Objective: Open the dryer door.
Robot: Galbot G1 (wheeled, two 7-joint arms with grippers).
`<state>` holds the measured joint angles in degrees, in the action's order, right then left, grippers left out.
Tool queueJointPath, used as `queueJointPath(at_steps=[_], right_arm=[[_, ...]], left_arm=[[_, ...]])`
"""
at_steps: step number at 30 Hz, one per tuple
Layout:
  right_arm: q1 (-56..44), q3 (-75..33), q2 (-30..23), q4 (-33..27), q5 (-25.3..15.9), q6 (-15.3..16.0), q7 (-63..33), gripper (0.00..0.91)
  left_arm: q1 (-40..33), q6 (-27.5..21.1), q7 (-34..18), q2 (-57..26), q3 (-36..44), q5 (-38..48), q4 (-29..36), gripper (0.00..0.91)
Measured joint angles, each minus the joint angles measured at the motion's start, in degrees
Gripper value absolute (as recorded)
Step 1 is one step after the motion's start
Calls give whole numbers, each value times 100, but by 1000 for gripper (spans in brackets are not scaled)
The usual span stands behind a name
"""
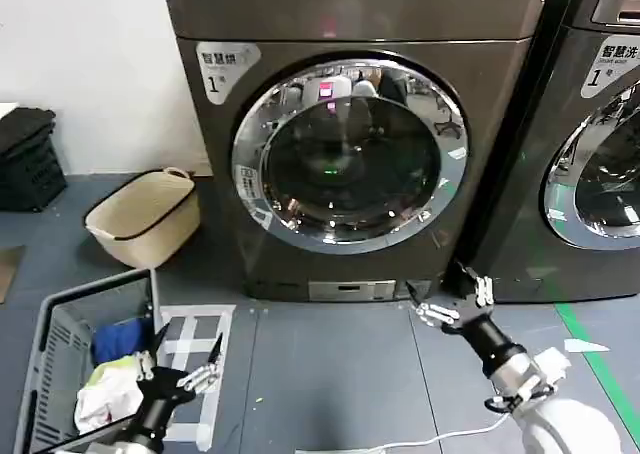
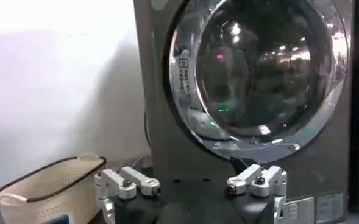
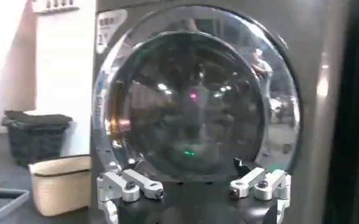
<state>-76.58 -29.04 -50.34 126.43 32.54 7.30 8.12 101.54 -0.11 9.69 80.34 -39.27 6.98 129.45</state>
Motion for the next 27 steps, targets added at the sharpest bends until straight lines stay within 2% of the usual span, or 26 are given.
queueJointPath(at_steps=[15,27], right_arm=[[1243,1141,932,-356,667,-15,-117,907],[2584,2191,1027,-734,921,10,-148,907]], left_arm=[[72,18,10,89,-2,-103,43,907],[142,54,17,177,-30,-163,81,907]])
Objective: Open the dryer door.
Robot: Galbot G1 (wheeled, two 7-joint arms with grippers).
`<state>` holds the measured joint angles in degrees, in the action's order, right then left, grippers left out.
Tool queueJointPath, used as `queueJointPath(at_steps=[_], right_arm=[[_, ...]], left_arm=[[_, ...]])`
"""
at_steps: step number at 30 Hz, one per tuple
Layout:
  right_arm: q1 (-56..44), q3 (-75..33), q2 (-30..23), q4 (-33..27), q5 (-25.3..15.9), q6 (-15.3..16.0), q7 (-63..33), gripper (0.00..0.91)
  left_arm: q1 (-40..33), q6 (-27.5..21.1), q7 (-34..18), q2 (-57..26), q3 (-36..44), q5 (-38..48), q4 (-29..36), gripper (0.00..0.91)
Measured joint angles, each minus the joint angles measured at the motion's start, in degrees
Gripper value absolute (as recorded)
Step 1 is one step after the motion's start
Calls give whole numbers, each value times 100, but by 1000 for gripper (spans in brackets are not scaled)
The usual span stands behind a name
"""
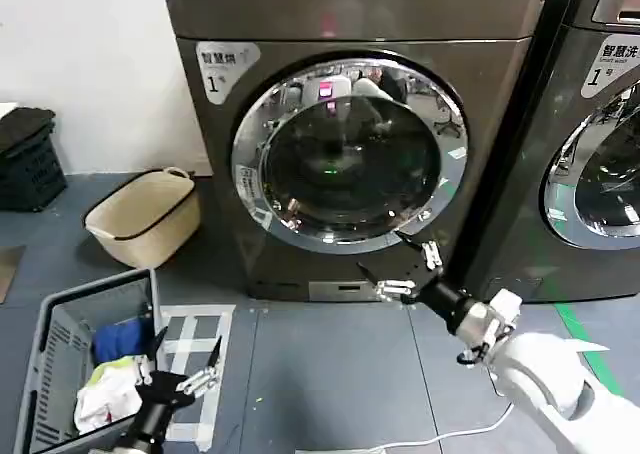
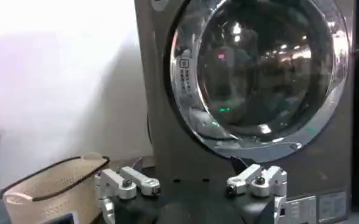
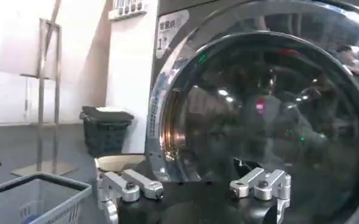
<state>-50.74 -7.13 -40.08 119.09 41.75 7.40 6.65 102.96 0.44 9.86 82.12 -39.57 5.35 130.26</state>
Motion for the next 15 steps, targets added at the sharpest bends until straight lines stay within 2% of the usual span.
queueJointPath(at_steps=[15], right_arm=[[1021,946,-255,-429,158,54,-8,907]], left_arm=[[26,10,6,102,-26,-77,37,907]])
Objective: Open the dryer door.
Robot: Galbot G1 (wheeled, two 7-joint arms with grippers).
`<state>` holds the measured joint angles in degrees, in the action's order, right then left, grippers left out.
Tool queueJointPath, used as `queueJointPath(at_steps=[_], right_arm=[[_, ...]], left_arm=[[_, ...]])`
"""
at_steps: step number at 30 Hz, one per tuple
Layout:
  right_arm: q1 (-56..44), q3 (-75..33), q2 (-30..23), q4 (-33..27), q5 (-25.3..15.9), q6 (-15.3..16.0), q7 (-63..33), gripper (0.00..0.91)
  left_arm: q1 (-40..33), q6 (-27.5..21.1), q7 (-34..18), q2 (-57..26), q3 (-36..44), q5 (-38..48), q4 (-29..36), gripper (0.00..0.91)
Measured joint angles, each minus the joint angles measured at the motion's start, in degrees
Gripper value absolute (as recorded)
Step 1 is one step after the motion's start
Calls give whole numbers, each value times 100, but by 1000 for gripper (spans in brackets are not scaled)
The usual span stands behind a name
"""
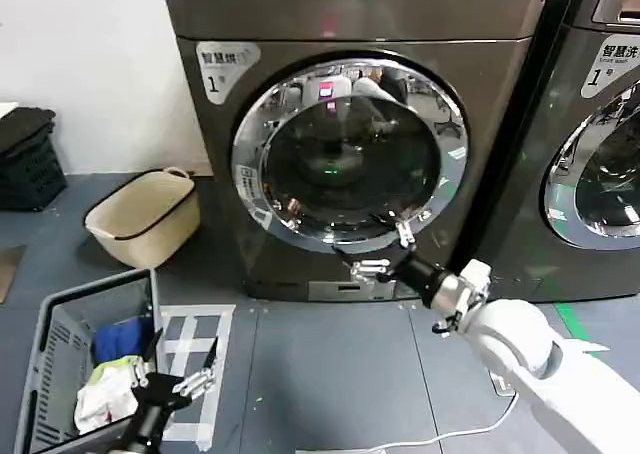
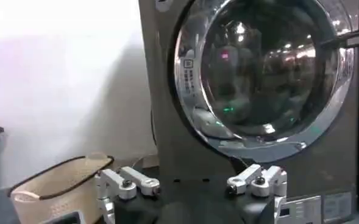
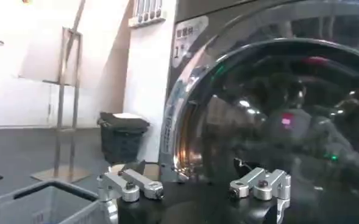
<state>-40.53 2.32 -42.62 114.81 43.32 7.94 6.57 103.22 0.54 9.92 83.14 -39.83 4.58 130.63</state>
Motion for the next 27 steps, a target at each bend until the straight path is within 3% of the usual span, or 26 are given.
queueJointPath(at_steps=[27], right_arm=[[1194,1028,-535,-930,80,-67,167,907]], left_arm=[[63,22,22,42,-22,-29,28,907]])
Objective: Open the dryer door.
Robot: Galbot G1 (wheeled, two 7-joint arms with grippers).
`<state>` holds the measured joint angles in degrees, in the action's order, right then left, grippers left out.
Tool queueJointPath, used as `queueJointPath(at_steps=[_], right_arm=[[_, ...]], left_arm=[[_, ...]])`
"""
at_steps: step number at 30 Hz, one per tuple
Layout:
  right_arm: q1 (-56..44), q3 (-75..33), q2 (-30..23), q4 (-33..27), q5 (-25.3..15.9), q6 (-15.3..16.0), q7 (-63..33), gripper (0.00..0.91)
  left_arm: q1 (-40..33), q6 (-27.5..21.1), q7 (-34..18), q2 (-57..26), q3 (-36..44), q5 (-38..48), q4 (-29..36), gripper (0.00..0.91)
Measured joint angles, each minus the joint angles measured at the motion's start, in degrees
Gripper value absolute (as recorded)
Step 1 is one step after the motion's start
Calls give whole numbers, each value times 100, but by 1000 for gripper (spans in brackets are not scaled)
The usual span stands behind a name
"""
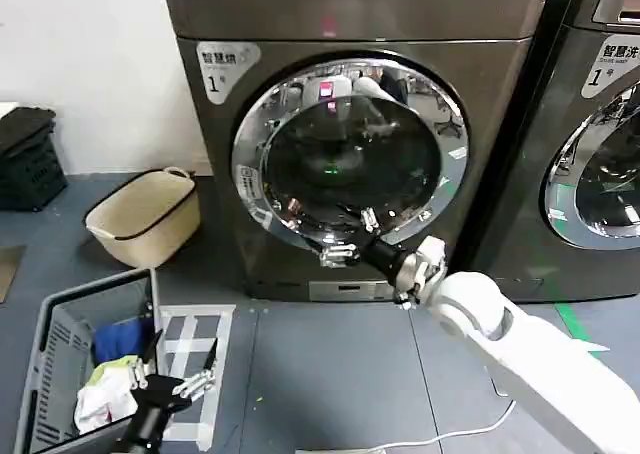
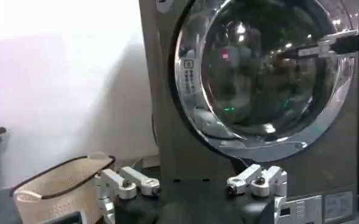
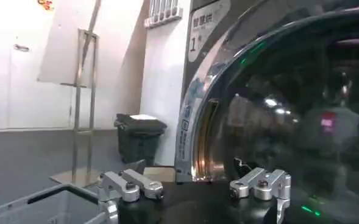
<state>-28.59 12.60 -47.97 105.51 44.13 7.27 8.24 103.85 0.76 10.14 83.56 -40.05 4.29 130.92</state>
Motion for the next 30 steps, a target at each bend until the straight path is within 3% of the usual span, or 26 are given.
queueJointPath(at_steps=[30], right_arm=[[789,813,-613,-871,47,-6,41,907]], left_arm=[[7,15,3,29,2,-14,-22,907]])
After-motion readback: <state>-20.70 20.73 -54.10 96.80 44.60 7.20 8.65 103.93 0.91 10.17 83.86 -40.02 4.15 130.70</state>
